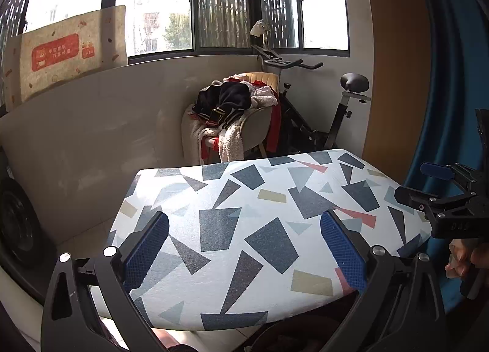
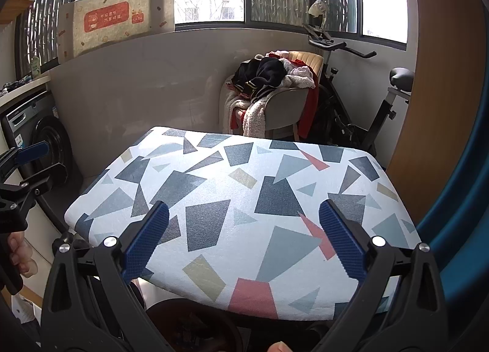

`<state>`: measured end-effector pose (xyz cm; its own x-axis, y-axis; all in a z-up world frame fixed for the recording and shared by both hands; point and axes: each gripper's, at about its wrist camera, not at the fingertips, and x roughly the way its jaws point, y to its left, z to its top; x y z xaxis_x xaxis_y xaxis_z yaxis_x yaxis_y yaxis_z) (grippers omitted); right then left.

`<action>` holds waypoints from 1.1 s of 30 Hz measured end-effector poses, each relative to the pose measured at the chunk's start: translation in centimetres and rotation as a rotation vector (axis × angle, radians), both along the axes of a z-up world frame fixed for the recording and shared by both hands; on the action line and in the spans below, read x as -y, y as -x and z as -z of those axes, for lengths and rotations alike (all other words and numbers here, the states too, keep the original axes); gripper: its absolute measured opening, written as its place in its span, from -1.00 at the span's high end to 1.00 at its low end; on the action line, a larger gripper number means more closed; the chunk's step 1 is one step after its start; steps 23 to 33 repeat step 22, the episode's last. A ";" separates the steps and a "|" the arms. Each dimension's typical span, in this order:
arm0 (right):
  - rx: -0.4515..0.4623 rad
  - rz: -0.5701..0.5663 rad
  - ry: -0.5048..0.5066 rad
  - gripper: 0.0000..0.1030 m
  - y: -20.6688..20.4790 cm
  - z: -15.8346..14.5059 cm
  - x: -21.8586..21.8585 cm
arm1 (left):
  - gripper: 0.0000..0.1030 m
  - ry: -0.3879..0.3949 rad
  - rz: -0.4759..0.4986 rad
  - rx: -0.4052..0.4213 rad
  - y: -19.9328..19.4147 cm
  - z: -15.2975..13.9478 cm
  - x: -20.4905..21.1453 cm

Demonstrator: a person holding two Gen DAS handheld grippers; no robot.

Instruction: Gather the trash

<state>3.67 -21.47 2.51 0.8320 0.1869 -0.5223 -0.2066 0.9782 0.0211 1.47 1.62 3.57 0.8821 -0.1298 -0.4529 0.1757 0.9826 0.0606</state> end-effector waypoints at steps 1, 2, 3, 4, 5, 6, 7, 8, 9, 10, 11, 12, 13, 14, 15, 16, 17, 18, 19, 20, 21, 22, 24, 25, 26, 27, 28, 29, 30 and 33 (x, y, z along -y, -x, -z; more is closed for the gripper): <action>-0.001 0.000 0.000 -0.88 0.0 0.0 0.0 | -0.88 -0.001 0.000 0.000 0.0 0.0 0.0; -0.001 0.000 0.000 -0.88 0.0 0.0 0.0 | -0.88 -0.002 0.000 0.000 0.0 0.1 0.0; -0.002 0.000 0.000 -0.88 0.0 0.1 0.0 | -0.88 -0.002 0.001 -0.001 -0.1 0.1 0.0; -0.003 0.000 0.000 -0.88 0.0 0.2 0.0 | -0.88 0.000 0.001 -0.002 -0.1 0.1 0.0; -0.003 -0.001 0.000 -0.88 0.0 0.2 0.0 | -0.88 0.000 0.002 -0.004 -0.1 0.1 0.0; -0.003 -0.001 0.000 -0.88 0.0 0.3 0.0 | -0.88 -0.001 0.001 -0.005 -0.1 0.2 0.1; -0.004 -0.001 0.001 -0.88 -0.1 0.4 0.0 | -0.88 -0.002 -0.001 -0.005 -0.1 0.2 0.1; -0.005 -0.001 0.002 -0.88 0.0 0.4 -0.1 | -0.88 -0.001 -0.002 -0.006 -0.2 0.3 0.1; -0.006 -0.001 0.002 -0.88 0.0 0.5 -0.1 | -0.88 0.000 -0.002 -0.007 -0.2 0.4 0.1; -0.005 -0.001 0.001 -0.88 0.0 0.5 -0.1 | -0.88 0.000 -0.001 -0.007 -0.2 0.4 0.0; -0.005 -0.001 0.002 -0.88 0.0 0.5 -0.1 | -0.88 0.001 0.000 -0.008 -0.2 0.5 0.0; -0.006 0.000 0.003 -0.88 0.0 0.6 -0.1 | -0.88 0.000 0.000 -0.008 -0.2 0.5 0.0; -0.005 -0.001 0.002 -0.88 0.0 0.5 -0.1 | -0.88 0.000 0.001 -0.009 -0.2 0.5 0.0; -0.005 -0.001 0.002 -0.88 0.0 0.6 -0.1 | -0.88 0.001 0.003 -0.013 -0.2 0.6 0.0; -0.005 -0.001 0.002 -0.88 0.0 0.6 -0.1 | -0.88 0.002 0.006 -0.017 -0.3 0.6 0.0; -0.005 0.000 0.002 -0.88 0.0 0.5 -0.1 | -0.88 0.003 0.007 -0.019 -0.3 0.7 0.0; -0.006 -0.001 0.001 -0.88 0.0 0.5 -0.1 | -0.88 0.003 0.007 -0.020 -0.3 0.8 0.0; -0.007 -0.001 0.001 -0.88 0.0 0.6 -0.1 | -0.88 0.002 0.006 -0.021 -0.4 0.8 -0.1; -0.009 -0.001 0.002 -0.88 -0.1 0.7 -0.1 | -0.88 0.001 0.004 -0.022 -0.4 0.9 -0.1; -0.011 -0.001 0.003 -0.88 -0.1 0.9 -0.1 | -0.88 0.001 0.003 -0.024 -0.5 1.0 -0.1; -0.013 -0.001 0.004 -0.88 -0.1 1.0 -0.1 | -0.88 0.001 0.002 -0.028 -0.5 1.1 -0.1; -0.015 -0.001 0.005 -0.88 -0.2 1.1 0.0 | -0.88 0.001 0.001 -0.031 -0.6 1.2 -0.2; -0.015 -0.001 0.005 -0.88 -0.2 1.1 0.0 | -0.88 0.001 0.001 -0.031 -0.6 1.2 -0.2; -0.015 -0.001 0.005 -0.88 -0.2 1.1 0.0 | -0.88 0.001 0.001 -0.031 -0.6 1.2 -0.2; -0.015 -0.001 0.005 -0.88 -0.2 1.1 0.0 | -0.88 0.001 0.001 -0.031 -0.6 1.2 -0.2; -0.015 -0.001 0.005 -0.88 -0.2 1.1 0.0 | -0.88 0.001 0.001 -0.031 -0.6 1.2 -0.2; -0.015 -0.001 0.005 -0.88 -0.2 1.1 0.0 | -0.88 0.001 0.001 -0.031 -0.6 1.2 -0.2; -0.015 -0.001 0.005 -0.88 -0.2 1.1 0.0 | -0.88 0.001 0.001 -0.031 -0.6 1.2 -0.2; -0.015 -0.001 0.005 -0.88 -0.2 1.1 0.0 | -0.88 0.001 0.001 -0.031 -0.6 1.2 -0.2; -0.015 -0.001 0.005 -0.88 -0.2 1.1 0.0 | -0.88 0.001 0.001 -0.031 -0.6 1.2 -0.2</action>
